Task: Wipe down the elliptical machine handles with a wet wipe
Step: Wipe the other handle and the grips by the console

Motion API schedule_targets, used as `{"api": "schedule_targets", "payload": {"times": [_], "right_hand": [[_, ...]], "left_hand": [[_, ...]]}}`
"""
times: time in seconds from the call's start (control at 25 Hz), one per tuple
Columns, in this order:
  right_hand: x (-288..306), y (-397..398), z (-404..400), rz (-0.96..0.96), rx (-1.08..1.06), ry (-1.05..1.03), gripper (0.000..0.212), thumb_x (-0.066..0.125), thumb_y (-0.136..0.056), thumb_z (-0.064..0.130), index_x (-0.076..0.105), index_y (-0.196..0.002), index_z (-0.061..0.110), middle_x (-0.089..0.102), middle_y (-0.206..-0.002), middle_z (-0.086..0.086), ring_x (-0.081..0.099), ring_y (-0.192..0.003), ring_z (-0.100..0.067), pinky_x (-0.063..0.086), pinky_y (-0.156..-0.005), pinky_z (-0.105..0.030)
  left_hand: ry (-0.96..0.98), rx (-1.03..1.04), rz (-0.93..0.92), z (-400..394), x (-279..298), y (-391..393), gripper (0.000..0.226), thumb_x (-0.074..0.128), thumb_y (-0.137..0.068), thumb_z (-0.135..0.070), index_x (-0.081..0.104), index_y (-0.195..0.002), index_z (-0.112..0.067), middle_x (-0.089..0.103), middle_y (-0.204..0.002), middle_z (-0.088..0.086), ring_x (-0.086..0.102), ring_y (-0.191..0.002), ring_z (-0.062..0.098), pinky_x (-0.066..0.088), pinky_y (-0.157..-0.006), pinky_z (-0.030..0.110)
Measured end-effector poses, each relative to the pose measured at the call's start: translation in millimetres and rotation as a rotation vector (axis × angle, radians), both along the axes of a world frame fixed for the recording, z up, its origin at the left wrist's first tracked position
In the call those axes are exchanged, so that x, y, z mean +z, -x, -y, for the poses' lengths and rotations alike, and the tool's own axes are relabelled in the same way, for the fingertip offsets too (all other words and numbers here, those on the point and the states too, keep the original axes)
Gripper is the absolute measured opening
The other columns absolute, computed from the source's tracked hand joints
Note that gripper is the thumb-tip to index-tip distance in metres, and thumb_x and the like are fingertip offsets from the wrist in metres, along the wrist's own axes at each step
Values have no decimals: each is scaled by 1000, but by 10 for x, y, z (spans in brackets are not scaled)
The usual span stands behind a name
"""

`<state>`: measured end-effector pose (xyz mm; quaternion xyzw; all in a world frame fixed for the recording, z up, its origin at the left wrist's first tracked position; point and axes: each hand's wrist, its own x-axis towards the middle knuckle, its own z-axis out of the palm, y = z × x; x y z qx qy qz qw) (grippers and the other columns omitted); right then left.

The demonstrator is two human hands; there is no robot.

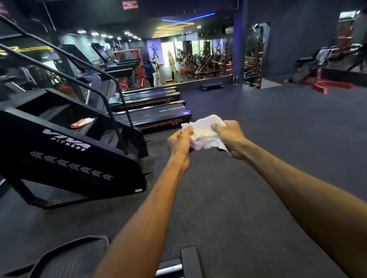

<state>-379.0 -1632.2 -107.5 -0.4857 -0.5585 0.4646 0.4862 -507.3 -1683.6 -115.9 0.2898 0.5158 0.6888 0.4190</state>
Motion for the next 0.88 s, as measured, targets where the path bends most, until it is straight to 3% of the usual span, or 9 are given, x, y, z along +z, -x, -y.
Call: {"api": "schedule_targets", "payload": {"times": [0.16,0.28,0.4,0.56,0.68,0.8,0.88], "right_hand": [[-34,27,-580,104,80,-41,27,62,-79,33,69,-87,8,73,-93,-13,70,-90,-33,57,-79,-47],[41,150,-1034,135,153,-82,17,64,-87,30,67,-87,13,72,-92,-8,68,-83,-25,54,-69,-35],[101,377,-1684,36,264,-94,17,65,-91,22,65,-86,6,63,-79,-3,57,-68,-12,45,-56,-21],[169,880,-2521,-63,347,-67,22,61,-89,9,62,-68,3,56,-66,-2,50,-65,-12,42,-61,-29],[246,1253,-3038,-196,379,46,21,58,-94,10,66,-77,2,66,-79,-8,59,-78,-20,50,-68,-35],[272,1657,-3479,-171,513,112,24,59,-98,24,66,-83,7,66,-84,-7,63,-81,-24,53,-74,-39],[299,1920,-3684,-168,764,227,41,69,-88,41,70,-100,1,72,-94,-12,68,-86,-31,55,-83,-49]], "left_hand": [[-37,16,151,-635,105,-8,19,63,-93,-13,62,-74,-14,63,-55,-2,60,-46,12,51,-47,24],[-64,18,19,-1147,97,121,18,60,-96,-19,65,-79,-16,64,-69,3,61,-60,16,54,-64,34],[-57,-7,-172,-1698,114,355,16,60,-97,-23,67,-84,-17,70,-81,5,65,-74,19,55,-74,36],[90,15,-297,-2343,204,940,37,73,-84,-41,69,-89,-5,70,-88,12,64,-79,24,53,-74,38],[99,107,-255,-2626,273,1276,24,70,-90,-25,65,-83,-3,67,-77,10,61,-69,21,53,-62,31],[31,296,-184,-2865,364,1585,21,65,-94,-23,60,-81,-8,64,-75,8,60,-64,18,52,-51,28],[15,345,-197,-3018,404,1815,21,62,-95,-27,61,-90,-8,64,-86,14,61,-75,25,56,-63,40]]}}
